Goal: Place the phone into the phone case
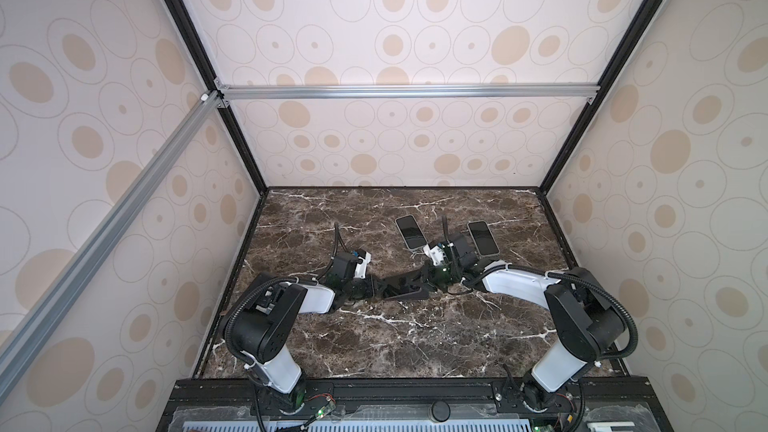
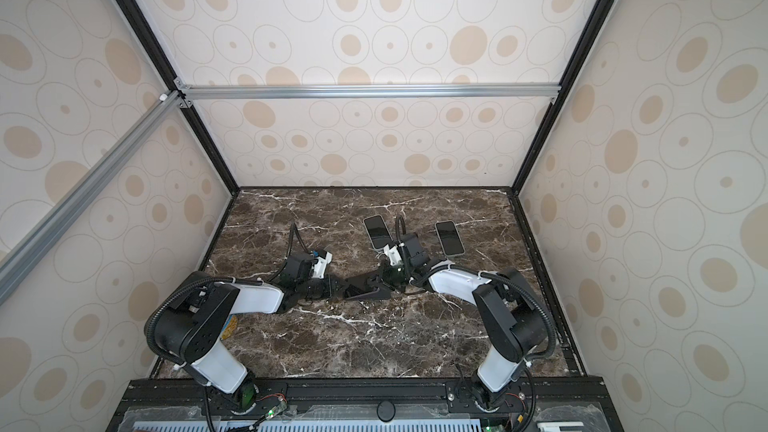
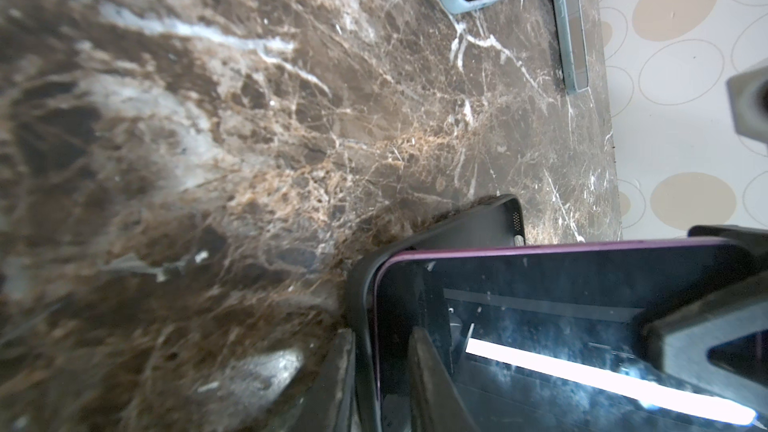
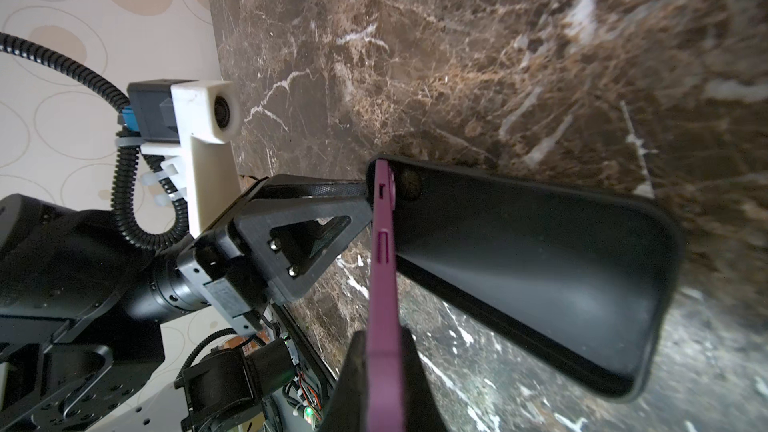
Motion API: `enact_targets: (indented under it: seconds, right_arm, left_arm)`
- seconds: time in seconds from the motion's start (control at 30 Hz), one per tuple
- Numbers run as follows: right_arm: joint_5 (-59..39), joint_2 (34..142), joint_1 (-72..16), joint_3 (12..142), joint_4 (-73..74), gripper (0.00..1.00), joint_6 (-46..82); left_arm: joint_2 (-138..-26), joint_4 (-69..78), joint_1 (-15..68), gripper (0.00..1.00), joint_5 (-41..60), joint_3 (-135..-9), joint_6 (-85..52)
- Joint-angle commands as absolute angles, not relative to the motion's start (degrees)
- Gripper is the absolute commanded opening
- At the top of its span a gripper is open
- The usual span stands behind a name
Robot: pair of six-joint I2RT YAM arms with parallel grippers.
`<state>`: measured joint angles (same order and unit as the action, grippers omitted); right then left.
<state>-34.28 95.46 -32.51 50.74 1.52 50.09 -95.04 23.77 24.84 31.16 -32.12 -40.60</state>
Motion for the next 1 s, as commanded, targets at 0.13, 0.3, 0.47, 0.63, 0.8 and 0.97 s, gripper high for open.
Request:
enact_targets:
  seconds: [0.13, 0.3, 0.47, 0.63, 0.8, 0.97]
  right_arm:
    - [-34.92, 98.06, -30.87, 46.82, 4.14, 0.0, 50.57]
    - [-36.43, 99.68, -29.84, 45.26, 5.46, 0.0, 49.76]
    - [-37.78, 101.71, -29.22, 44.65, 6.2, 0.0, 49.39]
    - [-37.99, 103.12, -28.86, 43.79, 8.12, 0.0, 49.85]
    - [-37.44, 104.39, -28.43, 43.23, 9.04, 0.01, 49.83]
    - [-36.84, 105.17, -28.04, 43.17, 8.84, 0.03, 49.2]
  left_arm:
    - [-96.49, 27.16, 25.93, 0.24, 34.72, -31.65, -42.77]
    - [-97.18, 27.99, 26.1, 0.24, 35.51, -31.46, -43.05]
    - [-98.13, 28.31, 26.15, 0.26, 36.85, -31.81, -43.04]
    - [-97.91, 28.31, 26.52, 0.27, 36.83, -31.98, -43.0]
    - [-97.75, 27.71, 26.63, 0.28, 36.8, -32.25, -42.89]
    - [-97.21, 27.51, 26.71, 0.29, 36.89, -32.42, -42.82]
